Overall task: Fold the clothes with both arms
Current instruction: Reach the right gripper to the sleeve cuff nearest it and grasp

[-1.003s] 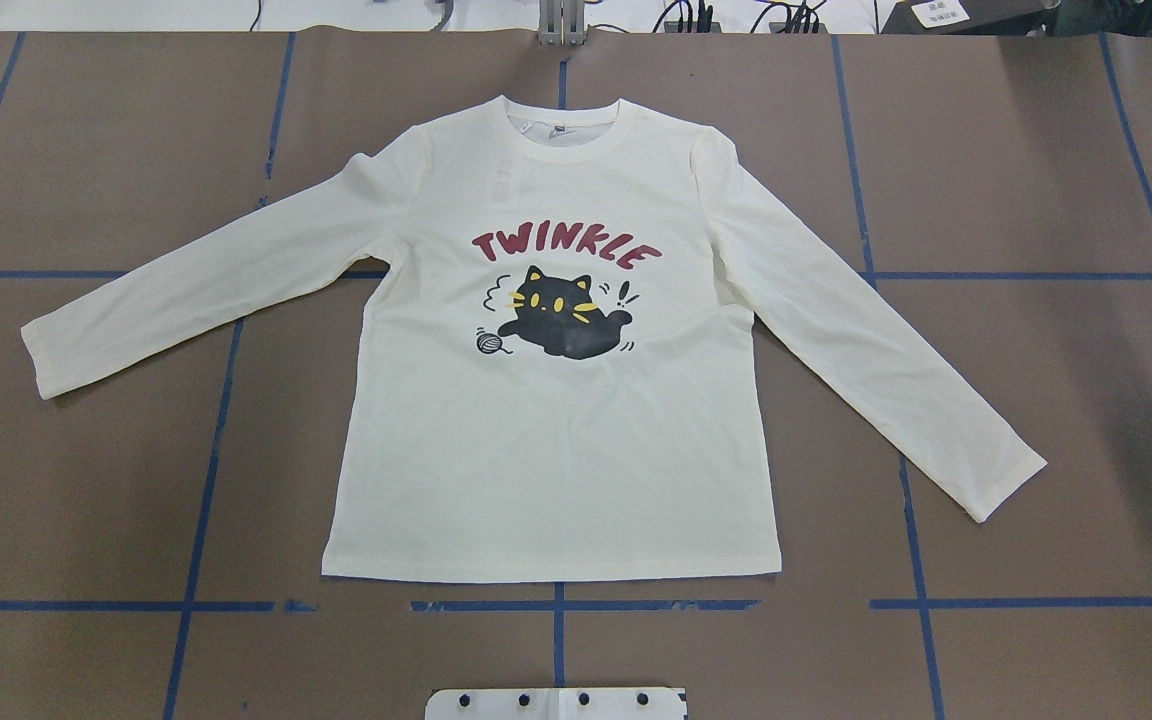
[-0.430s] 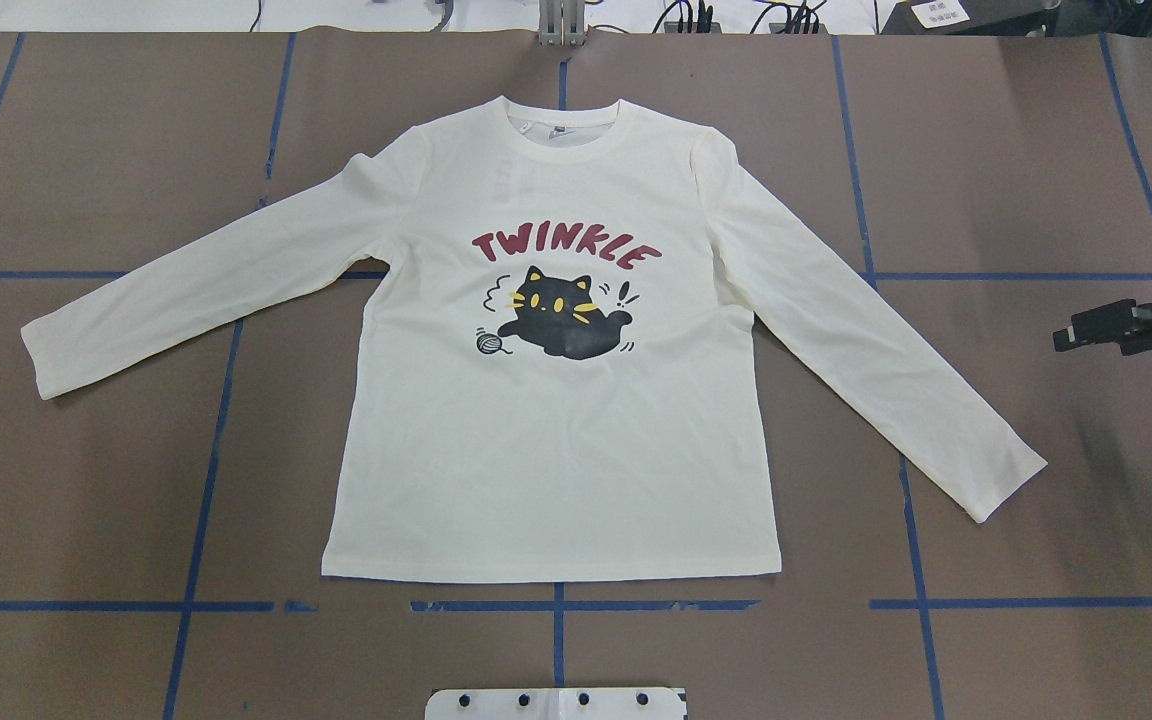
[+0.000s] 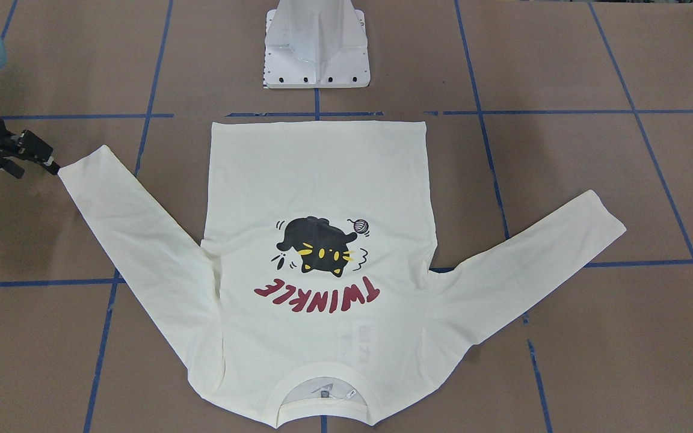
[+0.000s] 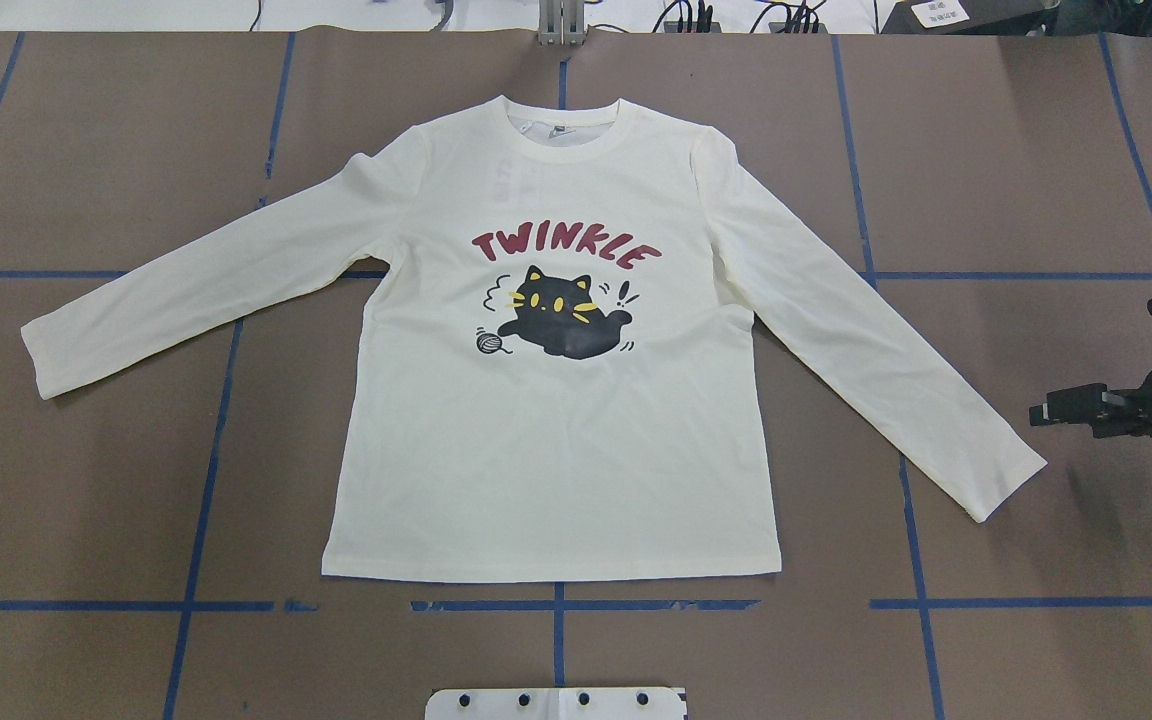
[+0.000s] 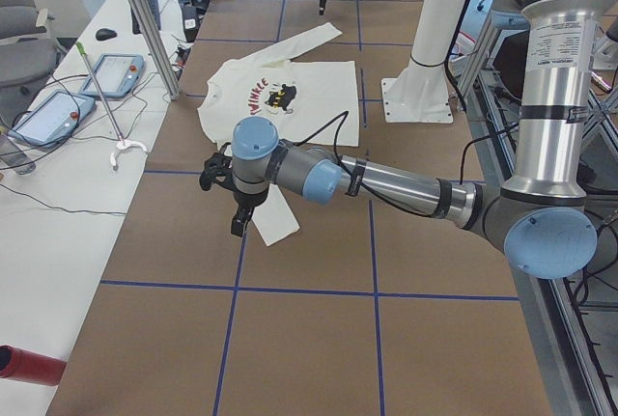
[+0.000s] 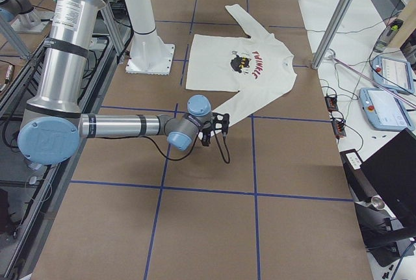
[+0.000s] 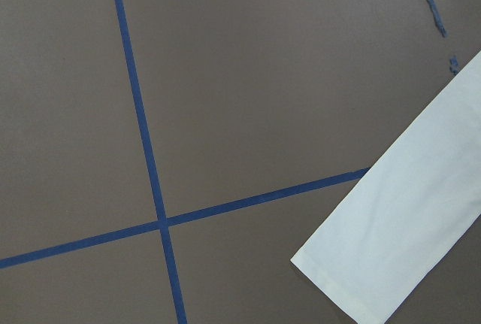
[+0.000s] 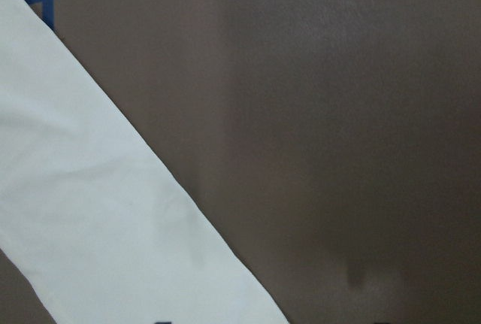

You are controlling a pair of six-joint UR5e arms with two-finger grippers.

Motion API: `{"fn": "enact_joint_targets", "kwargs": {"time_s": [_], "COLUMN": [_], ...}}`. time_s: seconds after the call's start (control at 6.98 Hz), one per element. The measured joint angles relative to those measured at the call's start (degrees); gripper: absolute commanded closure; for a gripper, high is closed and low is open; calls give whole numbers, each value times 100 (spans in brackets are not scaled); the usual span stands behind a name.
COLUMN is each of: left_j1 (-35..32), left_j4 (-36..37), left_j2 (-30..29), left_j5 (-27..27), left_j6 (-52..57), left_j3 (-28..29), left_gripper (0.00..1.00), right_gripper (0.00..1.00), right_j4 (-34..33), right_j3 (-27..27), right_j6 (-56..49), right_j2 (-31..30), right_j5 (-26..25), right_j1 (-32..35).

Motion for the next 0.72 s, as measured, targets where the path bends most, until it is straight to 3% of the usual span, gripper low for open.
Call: {"fn": "enact_joint_targets", "kwargs": {"time_s": [0.29,0.72], "left_j1": [13,32], "left_j4": [-2,-2], "left_j2": [-1,-2], "left_j5": [-4,-2], "left_j6": [0,-2], "left_j3": [3,5], "left_gripper": [0,0], "right_gripper": [13,29], "right_j4": [31,35], "right_j3": [35,15], "right_j6": [697,849], "right_j2": [-24,-116], "right_j5": [-316,-534], "right_j1": [-473,-672]}}
